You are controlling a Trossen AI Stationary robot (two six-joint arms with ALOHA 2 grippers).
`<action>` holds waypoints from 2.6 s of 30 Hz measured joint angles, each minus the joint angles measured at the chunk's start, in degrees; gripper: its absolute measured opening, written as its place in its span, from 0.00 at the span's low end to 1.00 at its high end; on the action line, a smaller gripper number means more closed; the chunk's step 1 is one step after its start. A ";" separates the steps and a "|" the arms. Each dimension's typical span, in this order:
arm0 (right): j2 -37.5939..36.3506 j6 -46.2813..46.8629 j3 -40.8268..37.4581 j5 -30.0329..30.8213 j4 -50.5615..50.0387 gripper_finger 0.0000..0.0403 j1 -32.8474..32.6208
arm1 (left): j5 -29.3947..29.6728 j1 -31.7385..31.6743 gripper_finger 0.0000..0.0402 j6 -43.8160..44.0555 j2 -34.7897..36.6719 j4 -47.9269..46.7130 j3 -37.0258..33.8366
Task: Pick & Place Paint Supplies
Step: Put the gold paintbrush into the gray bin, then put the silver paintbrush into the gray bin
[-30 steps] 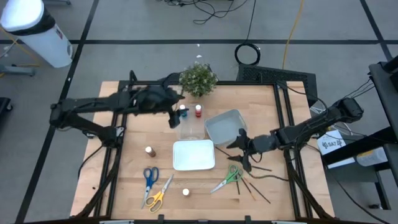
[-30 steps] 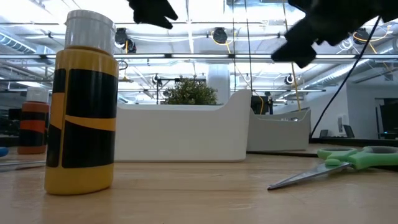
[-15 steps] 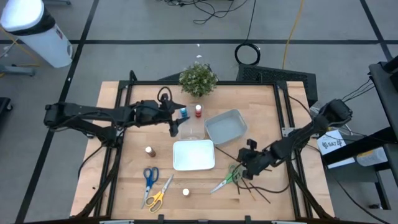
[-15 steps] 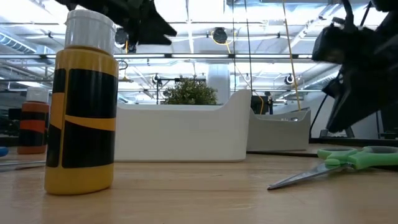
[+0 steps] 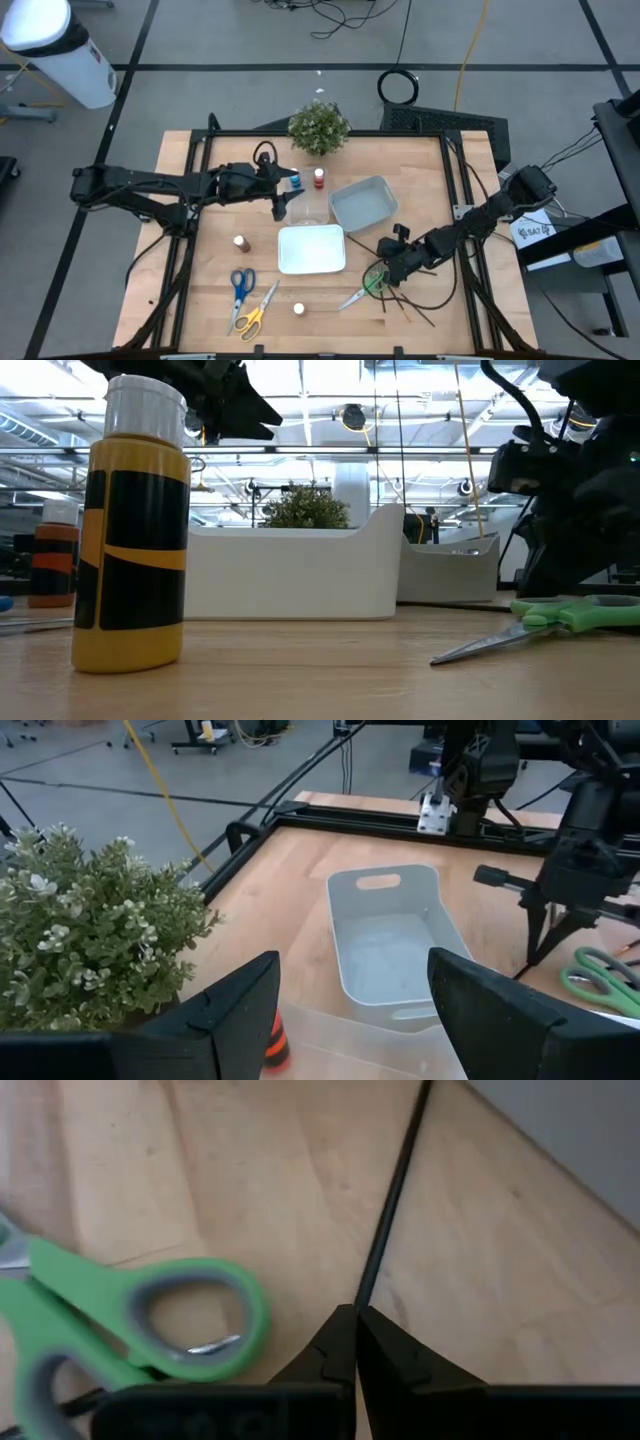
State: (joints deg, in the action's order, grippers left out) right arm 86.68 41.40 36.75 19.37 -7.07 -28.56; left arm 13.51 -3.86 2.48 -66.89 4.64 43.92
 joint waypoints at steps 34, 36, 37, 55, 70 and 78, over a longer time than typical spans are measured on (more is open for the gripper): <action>-15.34 20.12 -0.11 -10.42 -28.56 0.00 -4.32 | -0.06 -0.02 0.67 0.33 0.00 -0.12 0.02; -15.50 22.30 -0.11 -8.61 -30.14 0.00 -4.31 | -0.08 0.00 0.67 0.41 0.00 -0.10 0.02; -15.50 23.58 -0.11 -6.88 -31.32 0.00 -4.31 | -0.06 0.00 0.67 0.46 0.00 -0.10 0.02; -22.84 10.70 -0.83 -8.64 -53.51 0.48 15.28 | -0.06 0.00 0.67 1.07 0.00 -0.07 0.04; -24.07 0.10 -11.15 -13.36 -42.87 0.48 32.37 | -0.06 -0.01 0.67 1.01 0.00 -0.08 0.07; -24.15 -0.14 -11.26 -24.42 -38.32 0.42 32.20 | -0.06 -0.01 0.67 0.98 0.00 -0.13 0.07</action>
State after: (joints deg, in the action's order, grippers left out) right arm 62.52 41.25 25.50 -5.05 -45.39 3.64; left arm 13.45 -3.86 3.46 -66.89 4.51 43.99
